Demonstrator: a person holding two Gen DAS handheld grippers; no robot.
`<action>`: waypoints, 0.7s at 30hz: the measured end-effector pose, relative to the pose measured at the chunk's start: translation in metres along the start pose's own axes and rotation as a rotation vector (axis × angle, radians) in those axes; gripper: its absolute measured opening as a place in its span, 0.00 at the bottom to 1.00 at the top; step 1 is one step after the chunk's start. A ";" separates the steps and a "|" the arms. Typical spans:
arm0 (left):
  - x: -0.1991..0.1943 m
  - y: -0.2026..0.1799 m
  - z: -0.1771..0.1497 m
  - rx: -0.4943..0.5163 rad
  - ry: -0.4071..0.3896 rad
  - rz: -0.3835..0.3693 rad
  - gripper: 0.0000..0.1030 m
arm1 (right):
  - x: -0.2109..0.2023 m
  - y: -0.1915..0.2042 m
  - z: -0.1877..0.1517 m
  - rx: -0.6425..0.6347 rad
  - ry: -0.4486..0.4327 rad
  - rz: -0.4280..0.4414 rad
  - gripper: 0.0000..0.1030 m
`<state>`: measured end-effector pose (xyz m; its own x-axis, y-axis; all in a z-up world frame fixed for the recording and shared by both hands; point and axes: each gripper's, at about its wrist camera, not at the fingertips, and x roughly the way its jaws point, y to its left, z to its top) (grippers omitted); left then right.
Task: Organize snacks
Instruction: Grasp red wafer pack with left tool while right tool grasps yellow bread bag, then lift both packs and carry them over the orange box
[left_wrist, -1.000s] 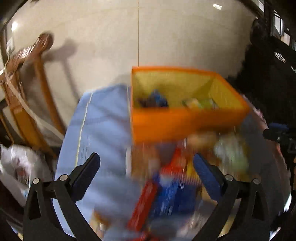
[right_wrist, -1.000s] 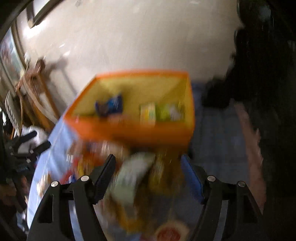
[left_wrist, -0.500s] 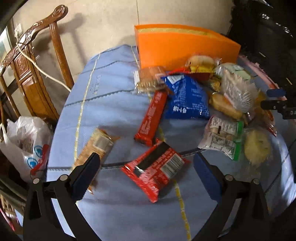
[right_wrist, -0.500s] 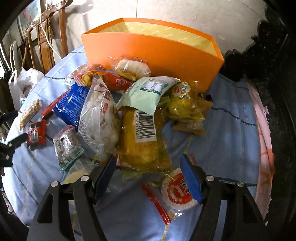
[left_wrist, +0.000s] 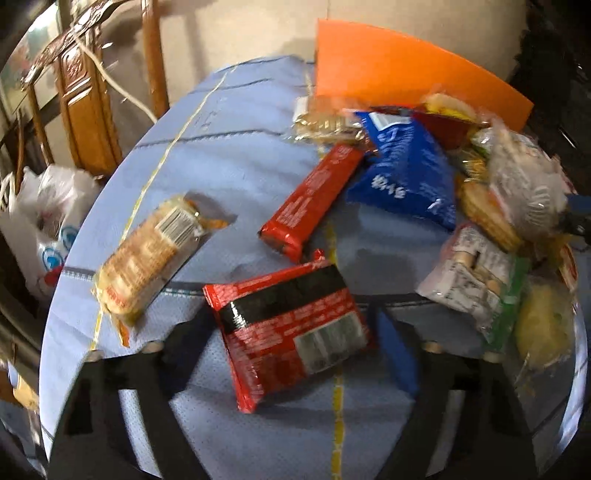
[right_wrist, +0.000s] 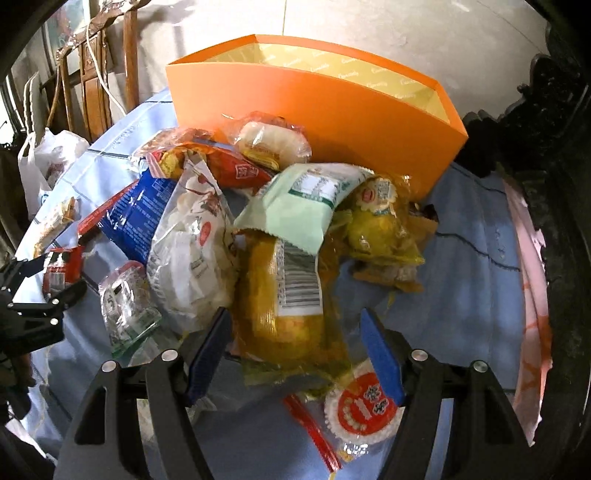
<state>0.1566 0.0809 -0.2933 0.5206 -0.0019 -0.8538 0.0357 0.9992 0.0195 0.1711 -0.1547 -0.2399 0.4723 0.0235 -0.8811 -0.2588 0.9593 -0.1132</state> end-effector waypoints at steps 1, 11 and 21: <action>-0.001 0.001 -0.001 -0.006 0.000 -0.002 0.69 | 0.004 0.001 0.001 -0.004 0.008 -0.005 0.70; -0.021 0.015 -0.012 -0.048 -0.020 -0.103 0.56 | -0.005 -0.015 -0.001 0.119 0.008 0.143 0.37; -0.047 0.010 -0.005 -0.019 -0.097 -0.166 0.55 | -0.052 -0.033 -0.013 0.231 -0.069 0.240 0.37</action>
<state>0.1276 0.0912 -0.2555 0.5889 -0.1702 -0.7901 0.1129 0.9853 -0.1281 0.1444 -0.1915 -0.1960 0.4793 0.2676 -0.8359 -0.1757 0.9624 0.2073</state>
